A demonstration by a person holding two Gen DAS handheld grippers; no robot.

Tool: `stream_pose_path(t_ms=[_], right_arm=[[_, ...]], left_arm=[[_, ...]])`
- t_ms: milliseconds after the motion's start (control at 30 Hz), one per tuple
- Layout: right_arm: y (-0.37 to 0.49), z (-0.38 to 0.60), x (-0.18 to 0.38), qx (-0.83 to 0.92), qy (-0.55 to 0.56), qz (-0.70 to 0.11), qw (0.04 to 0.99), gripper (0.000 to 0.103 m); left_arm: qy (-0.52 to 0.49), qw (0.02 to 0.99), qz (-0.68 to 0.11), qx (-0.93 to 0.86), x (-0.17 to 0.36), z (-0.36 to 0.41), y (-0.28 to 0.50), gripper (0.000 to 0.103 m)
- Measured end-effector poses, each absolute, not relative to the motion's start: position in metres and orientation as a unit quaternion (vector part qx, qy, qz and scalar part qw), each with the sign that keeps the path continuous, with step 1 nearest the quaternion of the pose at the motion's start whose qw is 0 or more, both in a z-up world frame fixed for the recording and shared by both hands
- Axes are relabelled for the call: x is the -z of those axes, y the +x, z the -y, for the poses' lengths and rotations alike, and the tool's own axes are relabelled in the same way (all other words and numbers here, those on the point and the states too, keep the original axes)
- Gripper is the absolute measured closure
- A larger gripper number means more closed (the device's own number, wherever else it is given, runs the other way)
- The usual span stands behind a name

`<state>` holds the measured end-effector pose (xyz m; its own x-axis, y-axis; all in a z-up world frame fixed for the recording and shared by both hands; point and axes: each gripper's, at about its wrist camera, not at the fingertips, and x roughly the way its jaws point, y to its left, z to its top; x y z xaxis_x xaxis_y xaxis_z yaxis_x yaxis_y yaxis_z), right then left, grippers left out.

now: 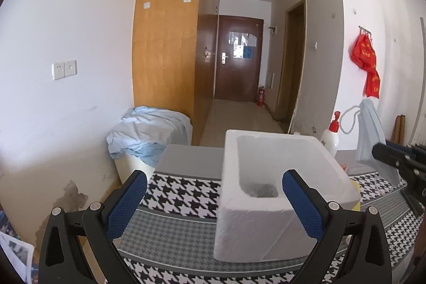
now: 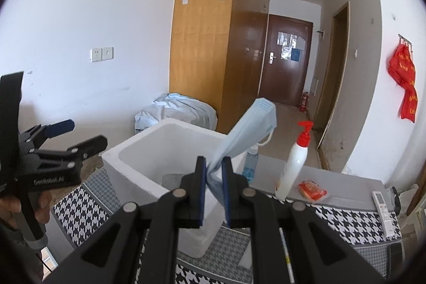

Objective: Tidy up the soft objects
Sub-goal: 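Carry the blue mask in the right tool over the foam box and release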

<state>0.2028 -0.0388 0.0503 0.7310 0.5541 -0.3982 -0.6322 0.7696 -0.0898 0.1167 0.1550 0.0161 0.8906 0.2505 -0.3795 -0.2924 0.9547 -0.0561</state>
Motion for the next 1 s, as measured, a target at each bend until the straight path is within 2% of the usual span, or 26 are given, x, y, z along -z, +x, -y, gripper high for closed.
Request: stream_pose_path(t_ms=[467,1000], right_arm=[[0.207,0.001,-0.054,-0.344,-0.122,-0.183,0.913,0.088],[0.222,-0.031,-0.047,-0.373,-0.116,-0.209,0.897,0.088]], left_arm=[[-0.069,0.964,-0.189,-0.174,-0.004,-0.177,0.1,0.001],[-0.056,0.962,-0.207,-0.17,0.012,-0.168,0.09,0.001]])
